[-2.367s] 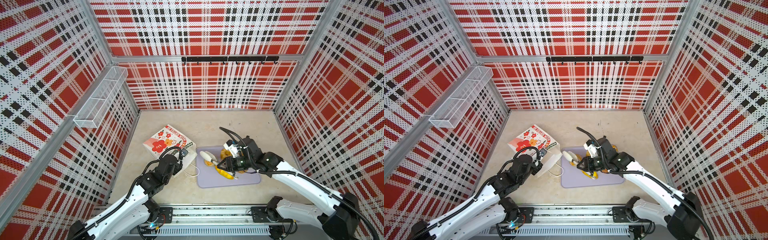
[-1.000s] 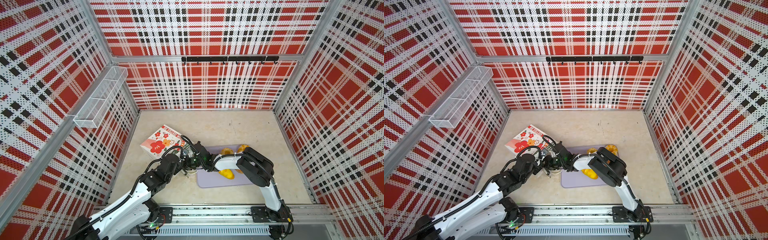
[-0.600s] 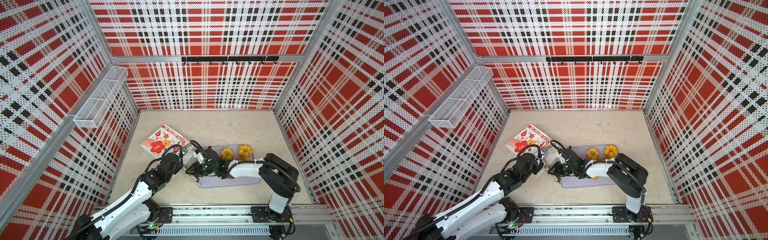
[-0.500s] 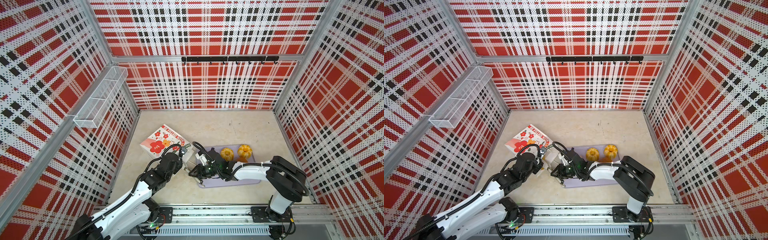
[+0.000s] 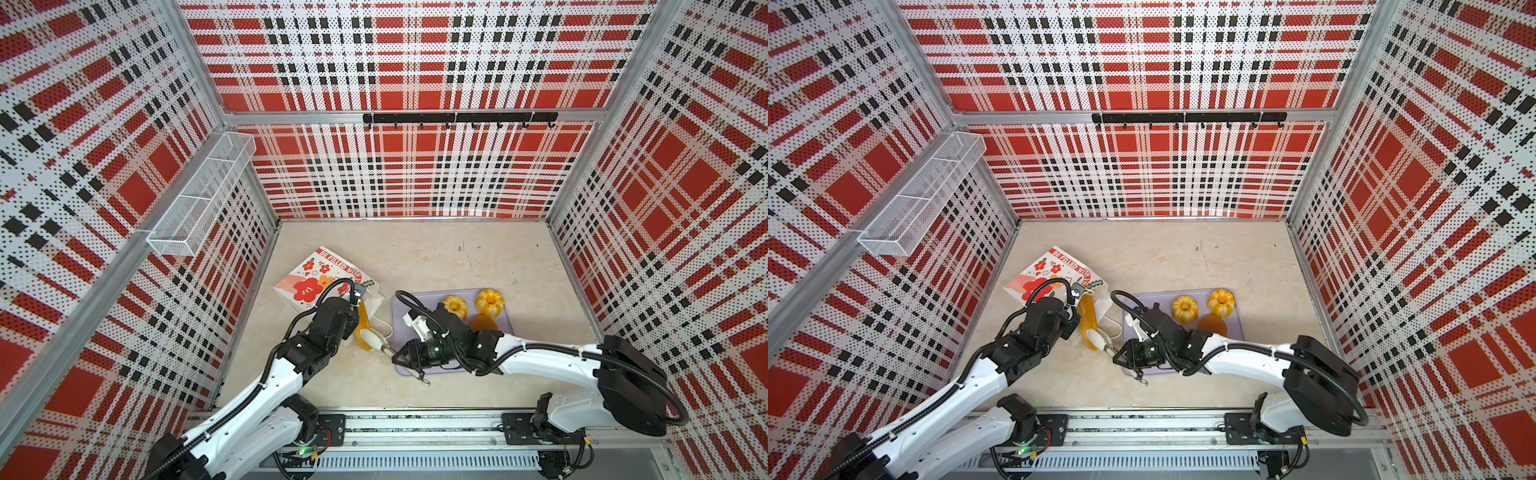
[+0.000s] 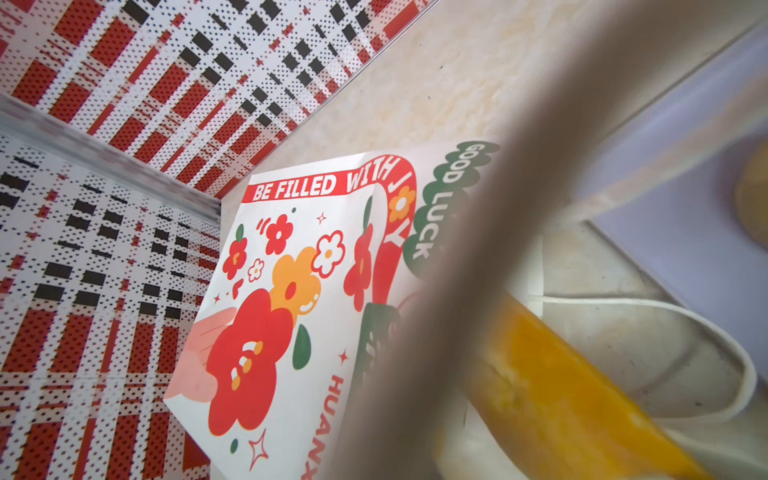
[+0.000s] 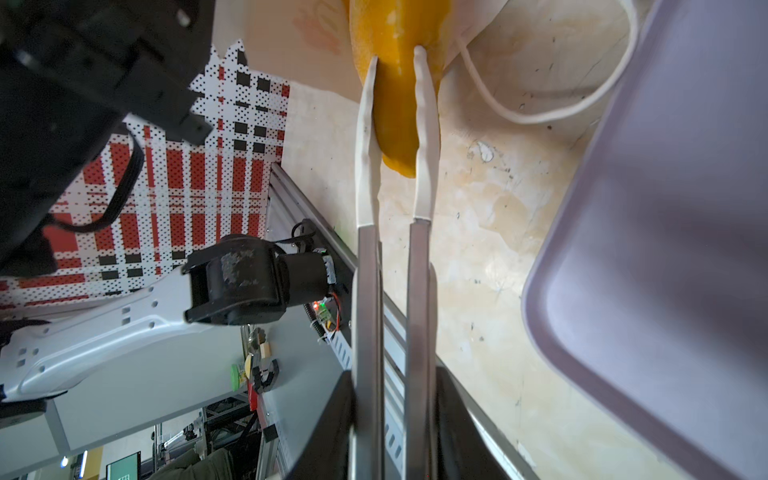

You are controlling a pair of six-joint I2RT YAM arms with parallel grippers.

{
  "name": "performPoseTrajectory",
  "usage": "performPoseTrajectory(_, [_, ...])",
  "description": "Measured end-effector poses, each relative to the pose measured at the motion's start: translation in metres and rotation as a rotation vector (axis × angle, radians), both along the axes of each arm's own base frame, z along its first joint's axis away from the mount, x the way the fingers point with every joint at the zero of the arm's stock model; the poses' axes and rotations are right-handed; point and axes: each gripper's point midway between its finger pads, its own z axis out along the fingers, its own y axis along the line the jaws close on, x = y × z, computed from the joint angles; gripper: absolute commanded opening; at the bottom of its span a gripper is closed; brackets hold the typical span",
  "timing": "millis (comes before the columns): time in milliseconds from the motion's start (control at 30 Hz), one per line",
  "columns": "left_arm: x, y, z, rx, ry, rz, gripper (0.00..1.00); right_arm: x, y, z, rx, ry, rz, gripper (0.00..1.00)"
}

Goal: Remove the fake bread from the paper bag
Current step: 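Pull the long yellow roll out of the bag onto the tray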

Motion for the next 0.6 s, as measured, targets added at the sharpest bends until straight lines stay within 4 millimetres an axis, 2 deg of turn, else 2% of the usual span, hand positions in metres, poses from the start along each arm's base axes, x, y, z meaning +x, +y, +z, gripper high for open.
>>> performPoseTrajectory(167, [0.01,0.016,-0.003,0.0,0.019,0.068,0.0,-0.022,-0.016,0.012,0.012,-0.014,0.025,0.0])
performPoseTrajectory(333, [0.014,0.025,-0.008,0.003,0.037,0.104,0.0,-0.035,-0.039,0.022,0.011,-0.032,0.014,0.0])
performPoseTrajectory(500, [0.013,0.028,-0.002,-0.017,0.018,0.106,0.0,-0.029,-0.068,0.041,0.007,-0.079,-0.059,0.0])
performPoseTrajectory(600, [0.01,0.027,0.006,-0.038,-0.003,0.096,0.0,-0.018,-0.082,0.038,-0.021,-0.079,-0.113,0.0])
